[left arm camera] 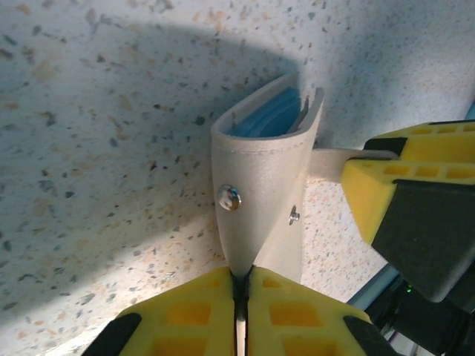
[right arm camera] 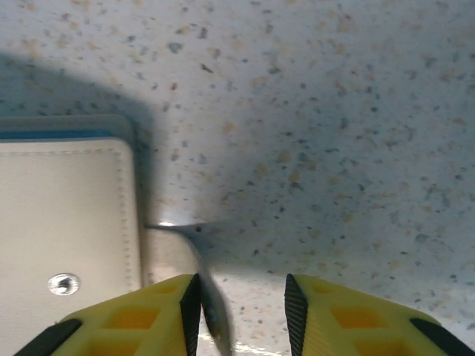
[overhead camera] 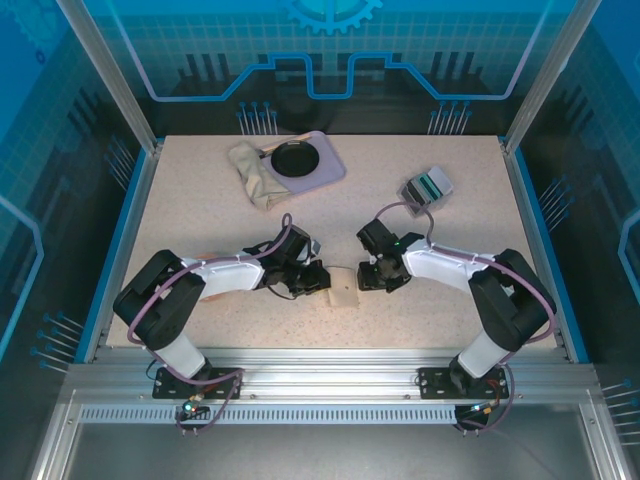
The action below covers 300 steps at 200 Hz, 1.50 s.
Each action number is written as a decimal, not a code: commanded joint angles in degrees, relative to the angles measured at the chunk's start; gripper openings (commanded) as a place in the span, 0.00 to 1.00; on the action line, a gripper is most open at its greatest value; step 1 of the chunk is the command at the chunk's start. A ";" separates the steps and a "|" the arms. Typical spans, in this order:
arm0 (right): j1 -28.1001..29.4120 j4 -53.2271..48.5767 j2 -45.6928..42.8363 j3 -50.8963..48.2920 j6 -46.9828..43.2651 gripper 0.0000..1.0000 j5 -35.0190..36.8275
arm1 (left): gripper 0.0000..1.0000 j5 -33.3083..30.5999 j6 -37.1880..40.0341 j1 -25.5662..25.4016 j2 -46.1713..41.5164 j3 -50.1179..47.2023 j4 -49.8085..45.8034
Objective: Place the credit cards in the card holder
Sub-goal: Open the button on the card holder, then place the card holder at the bottom-center of the table, then move the storage box to the center of the table.
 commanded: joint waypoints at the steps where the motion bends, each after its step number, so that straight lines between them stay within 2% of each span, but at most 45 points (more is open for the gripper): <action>1: -1.54 -1.27 -0.42 -0.90 -0.70 0.37 1.45 | 0.11 -2.27 2.00 -0.36 -0.24 0.58 -3.74; 38: -1.74 -2.28 2.31 0.27 -2.43 0.38 2.04 | 0.12 -2.21 3.09 -0.61 1.29 1.55 -4.99; 68: -1.82 -4.31 2.68 1.57 -3.94 0.43 4.40 | 0.19 -3.51 3.59 -1.16 1.47 1.99 -6.47; 80: -2.52 -4.69 1.71 2.52 -5.03 0.44 3.06 | 0.24 -3.98 3.62 -1.21 1.39 2.16 -7.03; 91: -3.54 -4.80 -0.50 3.36 -5.89 0.45 1.96 | 0.37 -4.71 3.39 -1.28 0.75 2.08 -7.12; 101: -5.52 -4.11 -3.27 3.86 -6.64 0.48 -0.06 | 0.40 -5.20 3.37 -1.32 -0.23 2.09 -7.22; 118: -10.79 -2.71 -8.39 5.48 -8.39 0.59 -2.65 | 0.50 -7.45 3.52 -1.28 -2.00 2.85 -8.87; 131: -15.41 -2.01 -11.20 7.92 -10.08 0.64 -3.40 | 0.58 -9.43 3.72 -1.33 -3.34 3.53 -10.50; 141: -19.12 -1.56 -12.01 10.43 -11.59 0.72 -3.83 | 0.63 -10.82 3.95 -1.32 -4.16 4.12 -11.19; 153: -24.08 -1.18 -11.46 13.90 -13.00 0.87 -3.94 | 0.66 -12.30 4.37 -1.24 -5.01 5.03 -11.90; 173: -32.14 0.31 -6.37 19.87 -13.33 0.97 -6.51 | 0.72 -14.68 4.94 -1.19 -5.85 6.66 -12.37; 193: -38.67 0.15 1.76 27.66 -12.40 1.00 -10.74 | 0.79 -16.33 5.36 -1.14 -5.92 8.35 -11.76; 208: -41.47 -2.01 8.67 35.18 -12.12 1.00 -13.59 | 0.83 -16.50 5.87 -1.05 -5.35 10.29 -11.69; 227: -43.17 -4.52 17.42 44.46 -11.68 1.00 -14.84 | 0.88 -16.89 6.21 -1.04 -4.61 12.05 -11.32; 265: -43.99 -13.36 32.88 63.35 -11.47 1.00 -13.70 | 0.91 -17.05 6.53 -0.79 -3.61 14.22 -11.39; 300: -44.27 -18.03 44.01 75.01 -10.15 1.00 -19.32 | 0.92 -17.25 6.53 -0.40 -2.92 14.90 -11.95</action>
